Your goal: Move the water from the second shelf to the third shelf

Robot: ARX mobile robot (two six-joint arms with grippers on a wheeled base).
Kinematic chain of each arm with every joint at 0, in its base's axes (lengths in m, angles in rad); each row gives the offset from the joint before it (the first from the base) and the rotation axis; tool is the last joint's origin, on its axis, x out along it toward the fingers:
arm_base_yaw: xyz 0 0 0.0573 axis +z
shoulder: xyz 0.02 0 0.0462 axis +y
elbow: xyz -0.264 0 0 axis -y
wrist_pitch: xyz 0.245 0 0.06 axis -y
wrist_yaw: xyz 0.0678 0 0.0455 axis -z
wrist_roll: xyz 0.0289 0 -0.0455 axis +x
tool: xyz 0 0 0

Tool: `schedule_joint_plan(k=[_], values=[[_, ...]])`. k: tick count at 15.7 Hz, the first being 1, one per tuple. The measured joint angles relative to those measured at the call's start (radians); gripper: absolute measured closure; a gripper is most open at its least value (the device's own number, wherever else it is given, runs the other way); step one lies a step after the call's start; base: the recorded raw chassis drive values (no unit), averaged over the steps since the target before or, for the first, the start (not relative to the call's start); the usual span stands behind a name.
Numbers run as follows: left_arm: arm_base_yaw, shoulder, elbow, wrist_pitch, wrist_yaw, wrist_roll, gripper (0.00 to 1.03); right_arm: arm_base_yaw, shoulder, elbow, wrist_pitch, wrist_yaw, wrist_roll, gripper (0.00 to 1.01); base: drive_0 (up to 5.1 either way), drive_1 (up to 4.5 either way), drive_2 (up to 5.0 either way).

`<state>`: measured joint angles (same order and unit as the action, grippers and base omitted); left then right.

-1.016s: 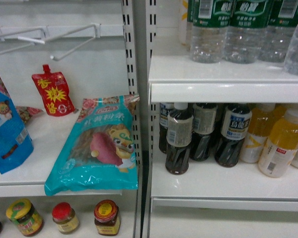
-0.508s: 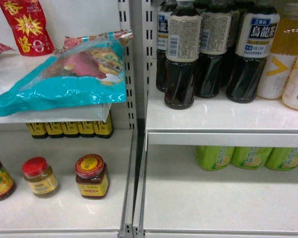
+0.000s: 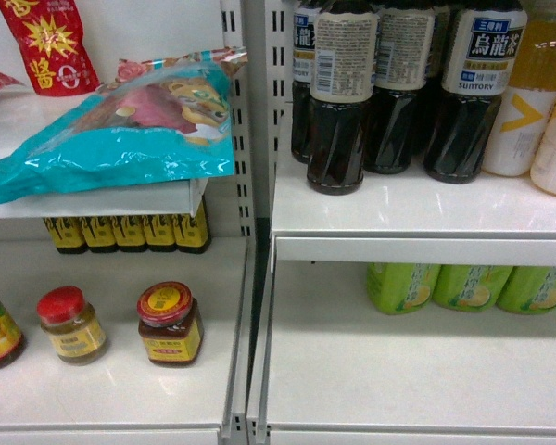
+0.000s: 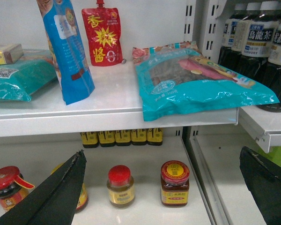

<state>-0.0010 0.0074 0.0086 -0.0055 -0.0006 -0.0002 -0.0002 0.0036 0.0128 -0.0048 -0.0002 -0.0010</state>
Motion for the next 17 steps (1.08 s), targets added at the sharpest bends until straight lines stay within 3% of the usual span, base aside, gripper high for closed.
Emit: schedule_joint_plan(k=[17], values=[[0.0, 0.0, 0.0, 0.0, 0.0, 0.0, 0.05, 0.0, 0.0, 0.0, 0.0, 0.0, 0.0, 0.03, 0.0, 0.0, 0.0]])
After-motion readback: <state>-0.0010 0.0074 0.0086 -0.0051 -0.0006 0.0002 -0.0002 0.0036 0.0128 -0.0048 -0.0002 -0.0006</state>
